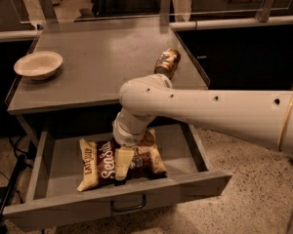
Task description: Pick brown chip bag from top drawer and place on counter
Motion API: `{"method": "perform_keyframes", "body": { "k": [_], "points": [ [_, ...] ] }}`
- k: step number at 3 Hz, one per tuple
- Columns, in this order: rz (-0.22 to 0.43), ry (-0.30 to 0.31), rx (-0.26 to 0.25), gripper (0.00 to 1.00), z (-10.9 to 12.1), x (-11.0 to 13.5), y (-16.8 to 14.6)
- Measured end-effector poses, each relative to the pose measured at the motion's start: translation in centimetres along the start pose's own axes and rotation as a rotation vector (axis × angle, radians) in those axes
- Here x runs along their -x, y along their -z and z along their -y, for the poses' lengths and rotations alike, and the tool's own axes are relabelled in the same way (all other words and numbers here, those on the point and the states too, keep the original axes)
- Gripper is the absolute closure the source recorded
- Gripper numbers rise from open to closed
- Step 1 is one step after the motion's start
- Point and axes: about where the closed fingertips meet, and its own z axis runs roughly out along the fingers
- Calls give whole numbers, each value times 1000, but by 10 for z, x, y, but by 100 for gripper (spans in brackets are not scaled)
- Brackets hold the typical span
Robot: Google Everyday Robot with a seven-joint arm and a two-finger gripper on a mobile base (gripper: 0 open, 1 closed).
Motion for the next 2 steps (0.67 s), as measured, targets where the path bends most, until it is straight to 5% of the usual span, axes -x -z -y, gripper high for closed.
{"method": "perform_keyframes", "body": {
  "k": [2],
  "points": [
    [-27, 10, -34, 0, 5, -37, -27]
  ]
}}
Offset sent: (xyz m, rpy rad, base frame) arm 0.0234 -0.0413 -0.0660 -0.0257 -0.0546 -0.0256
